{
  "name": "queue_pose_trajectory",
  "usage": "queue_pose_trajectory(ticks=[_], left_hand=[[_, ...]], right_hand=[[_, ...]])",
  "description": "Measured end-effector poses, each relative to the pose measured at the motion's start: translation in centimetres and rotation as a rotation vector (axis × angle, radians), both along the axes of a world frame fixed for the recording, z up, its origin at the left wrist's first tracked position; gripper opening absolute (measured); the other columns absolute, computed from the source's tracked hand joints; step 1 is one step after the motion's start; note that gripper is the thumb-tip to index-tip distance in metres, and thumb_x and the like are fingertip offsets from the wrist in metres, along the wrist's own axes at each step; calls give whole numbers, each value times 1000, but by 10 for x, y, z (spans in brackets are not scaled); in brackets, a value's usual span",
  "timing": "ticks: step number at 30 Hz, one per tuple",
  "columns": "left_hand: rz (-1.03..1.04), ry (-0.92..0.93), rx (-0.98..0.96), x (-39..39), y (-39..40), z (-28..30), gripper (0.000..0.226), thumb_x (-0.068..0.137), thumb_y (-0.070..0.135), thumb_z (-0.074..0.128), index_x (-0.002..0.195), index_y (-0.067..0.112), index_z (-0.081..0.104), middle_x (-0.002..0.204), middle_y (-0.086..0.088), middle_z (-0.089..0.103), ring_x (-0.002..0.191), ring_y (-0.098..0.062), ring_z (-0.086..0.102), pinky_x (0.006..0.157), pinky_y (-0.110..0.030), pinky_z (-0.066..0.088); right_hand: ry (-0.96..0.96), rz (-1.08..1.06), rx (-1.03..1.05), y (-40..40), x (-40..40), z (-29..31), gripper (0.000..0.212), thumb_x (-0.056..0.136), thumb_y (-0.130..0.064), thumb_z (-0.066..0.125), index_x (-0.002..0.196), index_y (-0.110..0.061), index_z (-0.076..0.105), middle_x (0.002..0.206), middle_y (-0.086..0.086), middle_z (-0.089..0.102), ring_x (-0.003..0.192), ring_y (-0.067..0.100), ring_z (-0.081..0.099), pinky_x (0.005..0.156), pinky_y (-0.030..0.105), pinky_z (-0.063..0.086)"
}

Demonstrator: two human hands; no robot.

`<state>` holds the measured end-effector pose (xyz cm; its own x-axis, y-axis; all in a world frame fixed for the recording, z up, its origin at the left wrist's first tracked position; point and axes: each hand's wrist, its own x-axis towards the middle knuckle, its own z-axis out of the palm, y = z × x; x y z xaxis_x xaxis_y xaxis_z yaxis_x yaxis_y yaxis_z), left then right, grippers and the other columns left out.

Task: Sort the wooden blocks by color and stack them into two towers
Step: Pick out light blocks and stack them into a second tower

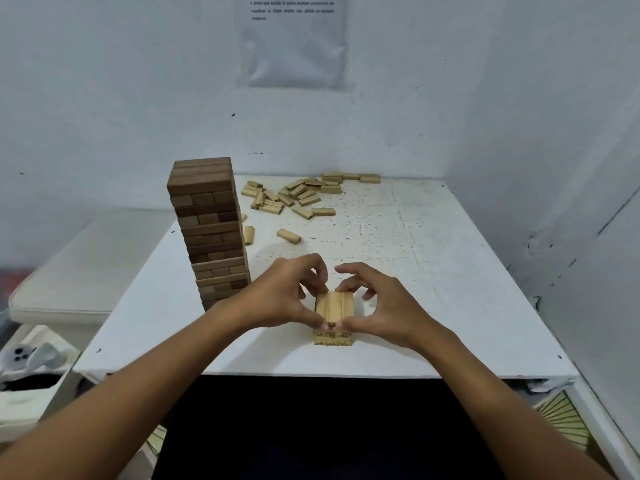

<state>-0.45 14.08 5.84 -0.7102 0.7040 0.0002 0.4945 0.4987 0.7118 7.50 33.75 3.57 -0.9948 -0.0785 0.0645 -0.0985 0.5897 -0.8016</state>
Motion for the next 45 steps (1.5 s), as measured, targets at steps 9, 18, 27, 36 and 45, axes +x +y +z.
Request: queue_pose_trajectory(ticks=[9,18,27,36,45], left_hand=[[1,9,-13,-1,-3,-2,59,52,28,96,92,30,52,98,6,70,93,-2,64,79,-26,55],[-16,22,-41,0,-2,-1,58,55,31,94,97,27,55,101,8,68,94,-2,63,80,-28,55],[-29,32,-39,0,-3,-2,56,55,30,94,98,24,57,99,9,66,92,-1,62,79,-31,55],[-23,23,-5,1,-4,-4,69,54,35,94,107,35,50,109,10,65,100,-1,60,78,-21,52],[0,-12,19,3,-4,-13,74,58,34,93,110,41,41,114,13,66,107,3,57,86,-20,47]], right_hand=[[2,-4,18,-3,-1,-3,73,67,-21,87,125,-42,48,108,-16,64,101,-9,51,82,12,36],[2,8,36,-3,0,-4,74,67,-25,88,127,-43,47,111,-16,63,105,-7,52,84,15,38],[11,8,13,-1,1,-8,75,67,-23,88,126,-43,47,110,-17,64,106,-6,52,83,14,36],[17,14,22,1,0,-9,81,65,-28,90,130,-45,45,118,-16,62,112,-6,52,84,13,38],[-8,26,20,6,5,-11,86,66,-25,89,134,-45,41,119,-15,62,112,-2,53,84,15,39]])
